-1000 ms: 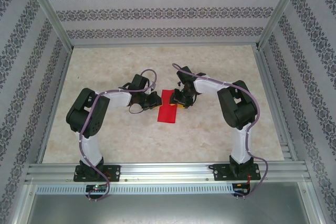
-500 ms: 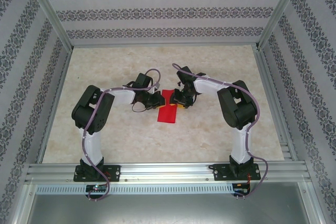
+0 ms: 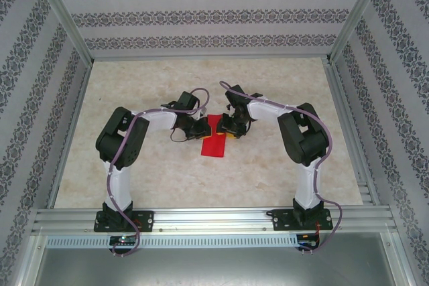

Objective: Fold a paper plane with a square sheet of paper (pick it up from the middle)
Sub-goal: Hold the square sheet of paper at the center of the table.

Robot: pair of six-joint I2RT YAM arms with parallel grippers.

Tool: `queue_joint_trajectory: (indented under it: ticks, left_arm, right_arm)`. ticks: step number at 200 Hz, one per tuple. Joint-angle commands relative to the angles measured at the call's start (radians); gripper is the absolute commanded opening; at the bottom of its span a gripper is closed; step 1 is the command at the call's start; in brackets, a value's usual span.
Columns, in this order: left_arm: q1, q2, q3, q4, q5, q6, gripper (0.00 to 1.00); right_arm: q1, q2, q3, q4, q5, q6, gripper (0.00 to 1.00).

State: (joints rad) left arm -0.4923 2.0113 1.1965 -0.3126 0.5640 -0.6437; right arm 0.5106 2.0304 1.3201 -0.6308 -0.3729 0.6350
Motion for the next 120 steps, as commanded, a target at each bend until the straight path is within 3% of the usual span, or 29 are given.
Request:
queue_joint_trajectory:
  ticks: [1,77,120]
  left_arm:
    - [-0.005,0.076,-0.022,-0.183,-0.144,0.045,0.07]
    - [-0.005,0.116,-0.016,-0.216,-0.185,0.051,0.05]
    - [-0.006,0.125,-0.006,-0.223,-0.192,0.048,0.02]
  right_arm:
    - [0.030,0.074,-0.095,0.023,0.084,0.019,0.44]
    - [-0.026,-0.281,-0.191,0.147,0.073,0.050,0.43]
    - [0.010,-0.277,-0.189,0.258,0.029,0.080,0.20]
